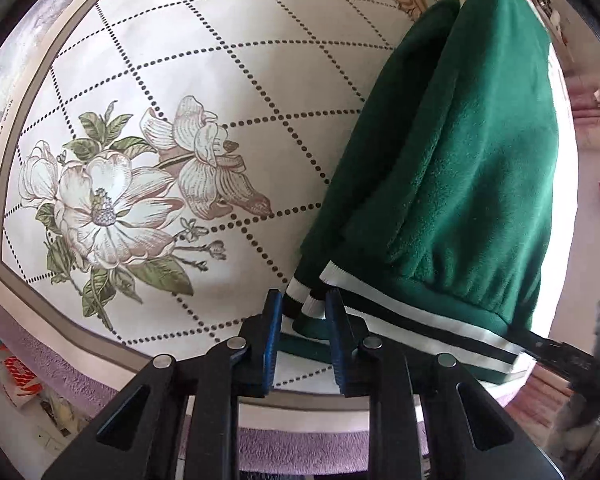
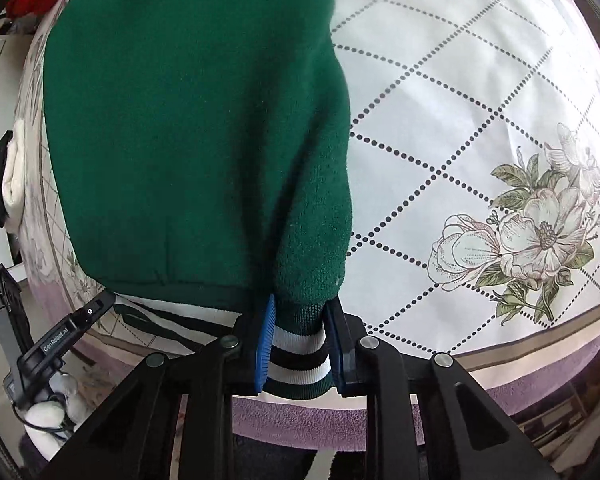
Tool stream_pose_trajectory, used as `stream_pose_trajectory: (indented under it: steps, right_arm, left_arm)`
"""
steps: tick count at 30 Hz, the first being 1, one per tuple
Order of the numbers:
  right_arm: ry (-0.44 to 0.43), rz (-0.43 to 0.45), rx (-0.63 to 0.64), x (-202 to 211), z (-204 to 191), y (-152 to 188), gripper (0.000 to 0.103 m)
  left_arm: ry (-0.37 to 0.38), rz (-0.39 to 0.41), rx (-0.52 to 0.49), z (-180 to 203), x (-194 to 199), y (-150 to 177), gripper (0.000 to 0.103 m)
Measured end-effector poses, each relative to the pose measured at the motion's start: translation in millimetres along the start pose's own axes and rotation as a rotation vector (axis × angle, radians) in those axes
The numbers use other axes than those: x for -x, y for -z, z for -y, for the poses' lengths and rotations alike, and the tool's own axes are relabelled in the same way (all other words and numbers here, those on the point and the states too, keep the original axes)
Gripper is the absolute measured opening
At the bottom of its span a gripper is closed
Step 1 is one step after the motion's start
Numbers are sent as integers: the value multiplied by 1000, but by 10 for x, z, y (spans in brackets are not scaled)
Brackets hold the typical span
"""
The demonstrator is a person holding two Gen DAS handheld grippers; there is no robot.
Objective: Fold large clothes
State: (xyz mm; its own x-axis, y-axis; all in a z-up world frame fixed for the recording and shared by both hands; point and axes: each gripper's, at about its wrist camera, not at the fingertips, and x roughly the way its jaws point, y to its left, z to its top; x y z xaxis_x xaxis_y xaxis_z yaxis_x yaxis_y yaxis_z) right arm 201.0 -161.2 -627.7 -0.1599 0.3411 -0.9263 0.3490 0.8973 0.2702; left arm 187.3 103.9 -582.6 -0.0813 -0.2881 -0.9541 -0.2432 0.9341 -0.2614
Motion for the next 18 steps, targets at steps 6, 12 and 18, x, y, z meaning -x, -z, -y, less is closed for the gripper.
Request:
stream_pose_trajectory:
  steps: [6, 12, 18]
  right_arm:
    - [-142, -22, -105, -189, 114, 194, 17]
    - [-108, -71, -115, -404, 126, 217, 18]
    - [-96, 20, -167, -270, 4, 172, 24]
  left_arm:
    - [44, 75, -9, 64, 449, -74, 21]
    - [74, 82, -61, 295, 441, -426, 55]
    - [62, 209, -164, 883, 542, -880, 69]
